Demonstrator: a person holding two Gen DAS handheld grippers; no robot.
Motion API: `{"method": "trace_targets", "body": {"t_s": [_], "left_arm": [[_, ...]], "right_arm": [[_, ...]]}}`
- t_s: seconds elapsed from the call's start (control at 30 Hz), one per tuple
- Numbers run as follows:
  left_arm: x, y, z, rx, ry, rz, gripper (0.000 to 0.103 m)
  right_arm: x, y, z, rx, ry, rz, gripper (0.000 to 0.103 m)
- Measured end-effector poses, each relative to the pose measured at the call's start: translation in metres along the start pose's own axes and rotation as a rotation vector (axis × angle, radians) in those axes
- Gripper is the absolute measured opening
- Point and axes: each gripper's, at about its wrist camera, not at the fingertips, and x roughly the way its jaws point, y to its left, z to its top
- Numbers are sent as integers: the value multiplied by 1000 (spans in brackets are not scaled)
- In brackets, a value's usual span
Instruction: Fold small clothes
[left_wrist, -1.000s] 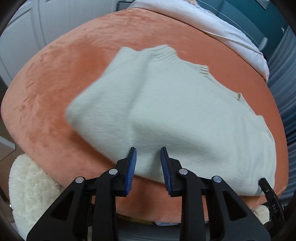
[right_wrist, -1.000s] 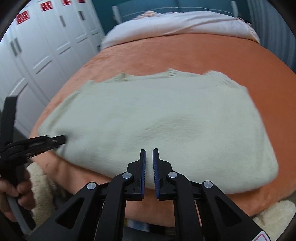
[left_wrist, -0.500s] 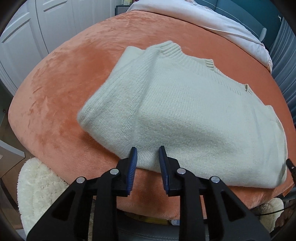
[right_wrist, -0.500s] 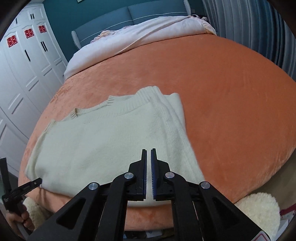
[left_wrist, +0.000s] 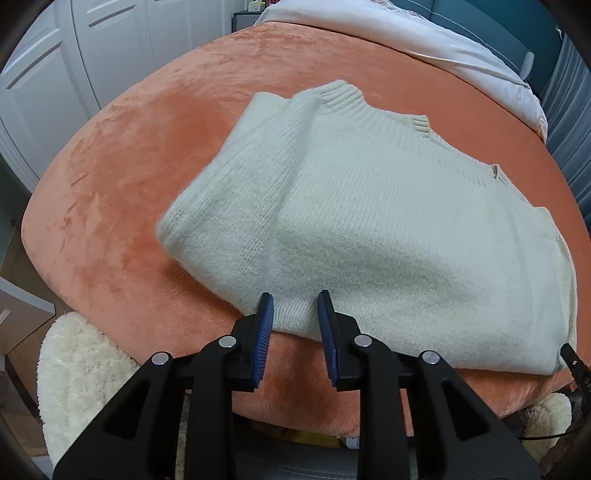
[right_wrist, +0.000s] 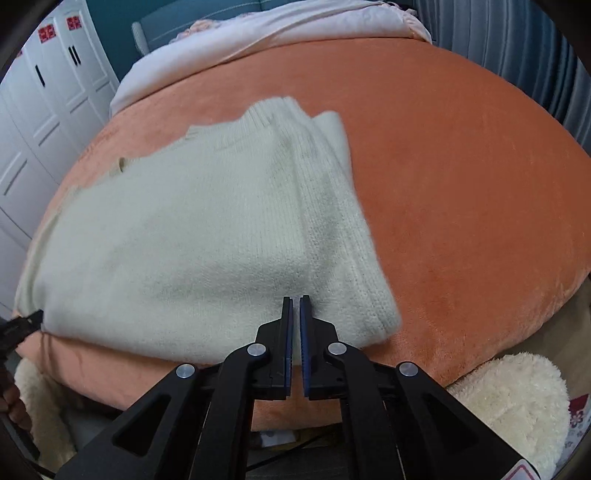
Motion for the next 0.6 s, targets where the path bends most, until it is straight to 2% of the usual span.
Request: {"method": "trace_targets", "body": {"t_s": [0.07,0.1,0.17,0.23,0.3,0.37,0.43,0.47,0.5,0.53,0.57,0.6], "left_arm": [[0,-1,-1,-1,-3,1,24],[0,-2,-2,2,-6,5,24],[0,-5,-3,12,-11,18,25],[0,-6,-4,18,-10,22,25],[-5,-4,-3,16,-1,2,26],[-18,4,1,-32,-7,-61,32],[-34,14,13,-99,-59,-115,48],[-40,19,22,-128,-86,-132,53],[-44,23,33,-152,-109,-138,61],[-45,25,44,-170,-126,-136,66],[-43,27,55,-182,-132,-129,69],[-37,28,65,-188,-128,-124,76]], "right_arm": [[-10,8,2,21,-19,57,9],[-12,12,-1,5,-17,56,9],[-3,23,-6,-58,6,21,9],[19,24,-20,-110,76,-36,8],[14,27,-18,-111,54,-32,8],[0,27,-9,-85,27,9,9],[-15,26,1,-78,-35,14,11],[-22,24,9,-77,-75,-3,15],[-25,20,17,-72,-105,-18,32],[-26,16,24,-63,-129,-34,54],[-24,11,32,-50,-143,-52,61],[-18,5,39,-40,-129,-54,61]]}}
